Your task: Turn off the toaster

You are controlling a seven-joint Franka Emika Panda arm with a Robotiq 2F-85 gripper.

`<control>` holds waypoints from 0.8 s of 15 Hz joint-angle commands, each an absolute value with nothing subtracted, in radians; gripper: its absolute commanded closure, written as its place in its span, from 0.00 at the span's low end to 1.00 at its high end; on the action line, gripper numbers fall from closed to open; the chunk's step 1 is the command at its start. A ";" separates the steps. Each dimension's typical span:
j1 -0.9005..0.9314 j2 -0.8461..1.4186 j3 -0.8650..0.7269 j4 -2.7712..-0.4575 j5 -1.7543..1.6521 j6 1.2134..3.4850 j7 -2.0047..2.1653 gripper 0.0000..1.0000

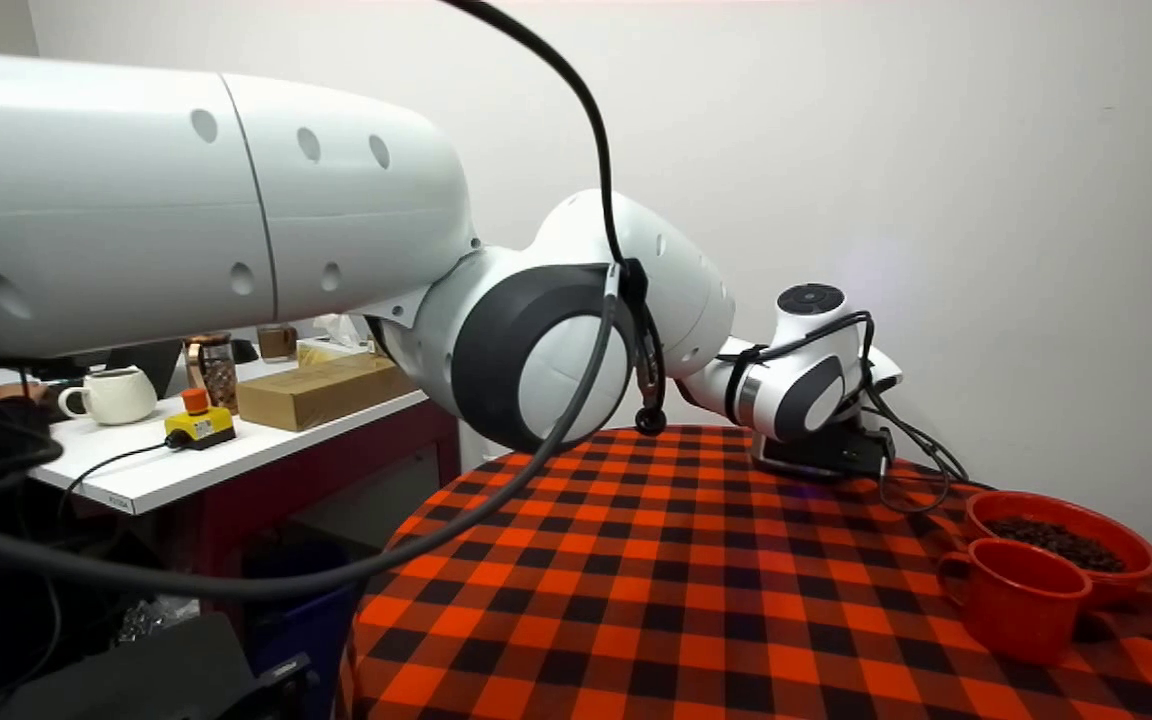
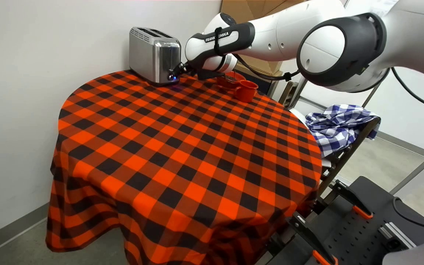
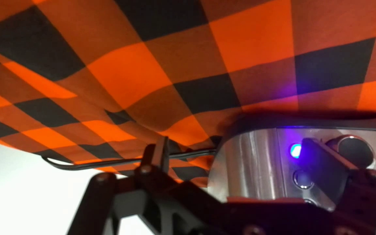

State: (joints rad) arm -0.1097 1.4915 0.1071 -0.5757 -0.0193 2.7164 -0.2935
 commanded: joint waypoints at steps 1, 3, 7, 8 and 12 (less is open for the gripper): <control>-0.104 1.492 0.134 -0.564 0.019 2.724 -0.288 0.00; -0.107 1.492 0.134 -0.565 0.023 2.720 -0.285 0.00; -0.116 1.491 0.125 -0.563 0.028 2.706 -0.280 0.00; -0.118 1.491 0.122 -0.562 0.028 2.702 -0.278 0.00; -0.124 1.491 0.116 -0.561 0.025 2.693 -0.276 0.00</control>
State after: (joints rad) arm -0.1229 1.4914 0.1211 -0.5750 0.0064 2.7134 -0.2886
